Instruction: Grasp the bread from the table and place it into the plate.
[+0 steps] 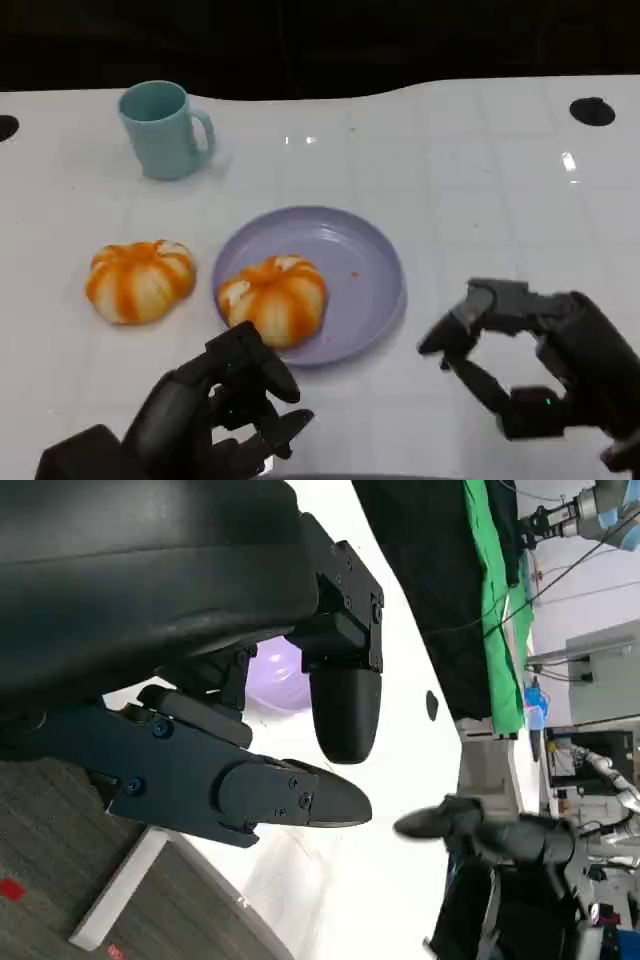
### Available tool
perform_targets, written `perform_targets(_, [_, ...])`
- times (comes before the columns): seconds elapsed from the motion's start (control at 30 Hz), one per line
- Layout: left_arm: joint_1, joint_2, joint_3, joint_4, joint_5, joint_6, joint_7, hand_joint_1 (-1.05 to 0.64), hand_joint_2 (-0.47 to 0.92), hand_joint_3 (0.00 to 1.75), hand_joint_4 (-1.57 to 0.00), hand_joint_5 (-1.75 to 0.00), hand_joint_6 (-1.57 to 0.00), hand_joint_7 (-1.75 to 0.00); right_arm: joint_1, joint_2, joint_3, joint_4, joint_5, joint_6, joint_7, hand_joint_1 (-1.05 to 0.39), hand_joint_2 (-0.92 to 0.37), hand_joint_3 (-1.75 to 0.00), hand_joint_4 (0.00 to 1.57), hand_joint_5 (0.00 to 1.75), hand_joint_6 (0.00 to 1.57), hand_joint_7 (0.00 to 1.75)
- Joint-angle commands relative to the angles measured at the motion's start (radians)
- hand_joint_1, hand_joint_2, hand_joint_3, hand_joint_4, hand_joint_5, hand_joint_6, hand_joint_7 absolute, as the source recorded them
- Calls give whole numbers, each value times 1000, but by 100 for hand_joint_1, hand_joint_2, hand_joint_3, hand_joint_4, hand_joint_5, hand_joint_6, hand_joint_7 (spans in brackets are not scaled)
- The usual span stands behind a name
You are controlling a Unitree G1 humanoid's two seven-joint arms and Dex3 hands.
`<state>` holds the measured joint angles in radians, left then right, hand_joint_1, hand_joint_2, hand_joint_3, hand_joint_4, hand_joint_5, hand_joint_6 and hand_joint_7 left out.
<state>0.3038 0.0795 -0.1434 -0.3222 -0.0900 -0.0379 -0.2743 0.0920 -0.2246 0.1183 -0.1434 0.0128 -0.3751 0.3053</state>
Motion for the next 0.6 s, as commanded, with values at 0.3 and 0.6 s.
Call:
perform_targets(0.3, [-4,18,24,29,-11,-28,-6,-49,92,23,-61,-175,-39,-172,115,-2,-39,-33,-2,2,-24,-14,-44,-121,77,175,69,141])
perform_targets(0.6, [-13,27,40,59,-23,-45,-15,-48,92,20,-63,-175,-42,-171,87,44,-46,65,-25,-36,-75,-10,-48,-115,83,175,67,147])
